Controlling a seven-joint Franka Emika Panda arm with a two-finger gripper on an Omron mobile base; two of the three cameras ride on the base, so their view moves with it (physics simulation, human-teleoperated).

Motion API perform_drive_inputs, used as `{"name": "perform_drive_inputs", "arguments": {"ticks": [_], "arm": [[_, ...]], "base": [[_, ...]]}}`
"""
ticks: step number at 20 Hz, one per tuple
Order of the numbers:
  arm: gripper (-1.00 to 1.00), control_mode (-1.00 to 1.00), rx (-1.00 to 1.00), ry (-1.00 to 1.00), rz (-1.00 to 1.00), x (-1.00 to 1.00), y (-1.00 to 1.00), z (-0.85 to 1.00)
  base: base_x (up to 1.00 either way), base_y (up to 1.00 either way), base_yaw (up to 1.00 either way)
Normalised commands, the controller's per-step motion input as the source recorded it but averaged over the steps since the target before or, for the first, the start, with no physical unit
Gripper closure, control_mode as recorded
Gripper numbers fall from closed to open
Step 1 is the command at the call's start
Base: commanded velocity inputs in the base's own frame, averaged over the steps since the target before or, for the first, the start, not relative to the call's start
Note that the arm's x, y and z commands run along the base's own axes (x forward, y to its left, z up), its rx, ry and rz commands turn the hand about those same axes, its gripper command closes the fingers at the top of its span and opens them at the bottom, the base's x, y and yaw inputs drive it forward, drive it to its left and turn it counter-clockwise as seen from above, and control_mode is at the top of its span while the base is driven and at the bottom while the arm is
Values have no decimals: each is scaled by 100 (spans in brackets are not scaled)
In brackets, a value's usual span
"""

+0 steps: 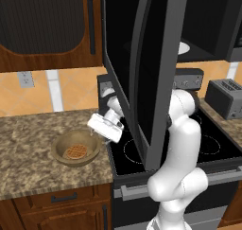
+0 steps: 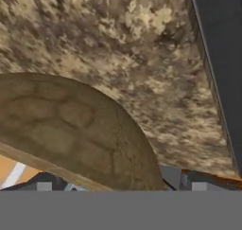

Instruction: Open the microwave, place the bowl with waffle inside the microwave, then close the microwave door and turn it on.

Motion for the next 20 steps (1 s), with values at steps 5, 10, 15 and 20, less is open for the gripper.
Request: {"name": "perform_drive_inputs", "arguments": {"ticks": [5, 10, 15, 20], "arm": [[-100, -100, -6, 20, 0, -3, 23, -15], [-100, -100, -9, 12, 0, -36, 22, -19], [-100, -100, -20, 5, -2, -65, 49, -31], [-100, -100, -28, -5, -2, -90, 43, -55]], "base": [[0, 0, 0], [0, 0, 0], [0, 0, 0], [0, 0, 0]]}}
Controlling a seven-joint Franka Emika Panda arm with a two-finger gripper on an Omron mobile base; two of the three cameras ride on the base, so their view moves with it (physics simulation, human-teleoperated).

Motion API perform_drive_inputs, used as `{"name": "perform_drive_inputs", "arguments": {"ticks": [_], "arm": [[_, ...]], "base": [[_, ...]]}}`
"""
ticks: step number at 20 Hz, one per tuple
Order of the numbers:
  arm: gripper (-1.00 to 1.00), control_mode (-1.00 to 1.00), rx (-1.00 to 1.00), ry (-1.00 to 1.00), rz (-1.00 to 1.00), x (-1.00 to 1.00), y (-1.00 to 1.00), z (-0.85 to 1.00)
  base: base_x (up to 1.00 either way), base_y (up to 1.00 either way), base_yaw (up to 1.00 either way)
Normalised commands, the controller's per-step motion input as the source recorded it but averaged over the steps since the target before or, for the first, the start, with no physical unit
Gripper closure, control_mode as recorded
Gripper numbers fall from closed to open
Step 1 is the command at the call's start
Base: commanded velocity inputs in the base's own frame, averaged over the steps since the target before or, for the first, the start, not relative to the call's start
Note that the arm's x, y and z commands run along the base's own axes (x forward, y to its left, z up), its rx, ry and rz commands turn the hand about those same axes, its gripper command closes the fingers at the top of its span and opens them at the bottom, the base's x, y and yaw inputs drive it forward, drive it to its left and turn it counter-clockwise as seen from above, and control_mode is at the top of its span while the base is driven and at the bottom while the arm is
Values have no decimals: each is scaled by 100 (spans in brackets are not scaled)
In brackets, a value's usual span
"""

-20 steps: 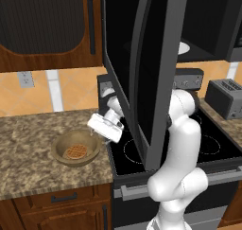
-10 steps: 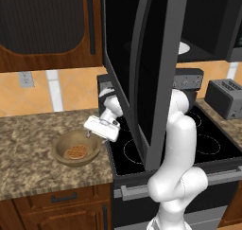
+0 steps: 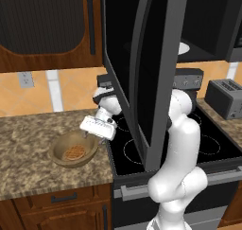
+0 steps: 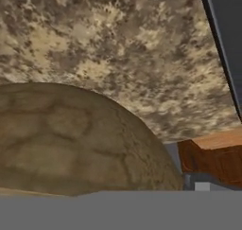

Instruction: Open the microwave, place the bowl with waffle inside the microwave, then close the microwave door and turn it on.

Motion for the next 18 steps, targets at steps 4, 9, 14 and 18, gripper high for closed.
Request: {"name": "perform_drive_inputs", "arguments": {"ticks": [4, 9, 14, 18], "arm": [[-100, -100, -33, -60, 7, -100, 8, -64], [-100, -100, -36, -62, 21, -64, 12, -85], [100, -100, -29, -16, 25, -14, -2, -100], [100, -100, -18, 0, 19, -10, -13, -100]], "base": [[0, 0, 0], [0, 0, 0], [0, 0, 0], [0, 0, 0]]}}
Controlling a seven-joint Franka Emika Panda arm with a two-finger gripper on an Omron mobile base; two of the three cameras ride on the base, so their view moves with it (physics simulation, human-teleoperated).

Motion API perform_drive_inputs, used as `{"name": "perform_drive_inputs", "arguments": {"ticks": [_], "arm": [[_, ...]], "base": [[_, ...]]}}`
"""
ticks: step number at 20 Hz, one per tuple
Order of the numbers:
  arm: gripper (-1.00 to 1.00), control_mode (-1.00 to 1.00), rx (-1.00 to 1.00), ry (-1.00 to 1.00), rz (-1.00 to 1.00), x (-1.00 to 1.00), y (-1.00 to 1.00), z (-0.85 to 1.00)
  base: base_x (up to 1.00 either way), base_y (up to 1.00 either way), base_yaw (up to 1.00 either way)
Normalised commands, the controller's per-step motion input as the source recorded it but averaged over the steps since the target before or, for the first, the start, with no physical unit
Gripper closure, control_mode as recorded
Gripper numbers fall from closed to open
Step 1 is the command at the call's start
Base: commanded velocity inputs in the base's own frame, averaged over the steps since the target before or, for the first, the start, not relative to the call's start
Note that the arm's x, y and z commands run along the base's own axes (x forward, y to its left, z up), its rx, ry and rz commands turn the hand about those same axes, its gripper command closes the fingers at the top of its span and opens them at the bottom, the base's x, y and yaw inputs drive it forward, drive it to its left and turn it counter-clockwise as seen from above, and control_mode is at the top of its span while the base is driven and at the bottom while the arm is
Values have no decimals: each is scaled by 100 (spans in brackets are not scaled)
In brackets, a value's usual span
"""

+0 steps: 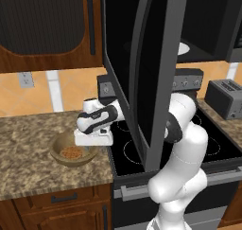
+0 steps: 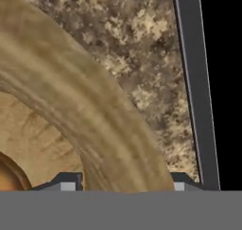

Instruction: Open the microwave, place the bowl with waffle inside the microwave, then close the microwave door and turn it on.

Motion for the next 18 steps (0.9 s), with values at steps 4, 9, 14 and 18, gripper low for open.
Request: {"name": "perform_drive_inputs", "arguments": {"ticks": [4, 9, 14, 18], "arm": [[100, -100, 1, 0, 15, -31, -34, -74], [100, -100, 30, 1, 1, -49, -96, -14], [100, -100, 46, 9, -14, -54, -100, 19], [100, -100, 54, 0, -9, -71, -100, 83]], "base": [[0, 0, 0], [0, 0, 0], [0, 0, 0], [0, 0, 0]]}}
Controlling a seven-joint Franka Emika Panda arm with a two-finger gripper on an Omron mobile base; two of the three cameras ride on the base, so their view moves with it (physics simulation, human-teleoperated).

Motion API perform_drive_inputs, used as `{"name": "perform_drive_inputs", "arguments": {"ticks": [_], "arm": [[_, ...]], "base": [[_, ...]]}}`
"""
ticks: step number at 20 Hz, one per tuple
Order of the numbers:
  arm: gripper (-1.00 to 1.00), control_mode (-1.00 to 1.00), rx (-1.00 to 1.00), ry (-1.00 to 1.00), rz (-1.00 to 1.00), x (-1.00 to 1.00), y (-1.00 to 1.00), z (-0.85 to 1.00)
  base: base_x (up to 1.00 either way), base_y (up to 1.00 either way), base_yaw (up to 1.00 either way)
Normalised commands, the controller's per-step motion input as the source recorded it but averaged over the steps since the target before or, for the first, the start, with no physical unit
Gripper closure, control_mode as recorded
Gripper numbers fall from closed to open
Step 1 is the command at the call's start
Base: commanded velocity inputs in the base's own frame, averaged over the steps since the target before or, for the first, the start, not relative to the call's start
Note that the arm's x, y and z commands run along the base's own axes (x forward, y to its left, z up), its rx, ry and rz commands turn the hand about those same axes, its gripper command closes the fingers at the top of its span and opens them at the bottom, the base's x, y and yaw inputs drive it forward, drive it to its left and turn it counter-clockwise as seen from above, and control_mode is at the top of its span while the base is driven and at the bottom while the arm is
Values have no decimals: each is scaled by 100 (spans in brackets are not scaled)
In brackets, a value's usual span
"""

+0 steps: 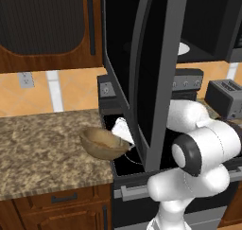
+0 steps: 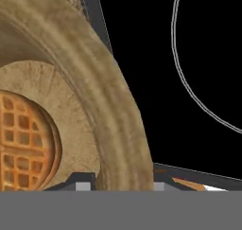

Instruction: Open the microwave, place the bowl with waffle inside the microwave, then close the microwave door and turn it on.

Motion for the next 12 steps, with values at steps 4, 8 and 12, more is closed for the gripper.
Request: {"name": "perform_drive_inputs", "arguments": {"ticks": [4, 8, 12], "arm": [[100, -100, 43, -3, -6, -70, -100, 100], [100, -100, 28, -7, -5, -74, -100, 100], [100, -100, 11, -3, -9, -80, -100, 100]], "base": [[0, 0, 0], [0, 0, 0], [0, 0, 0]]}}
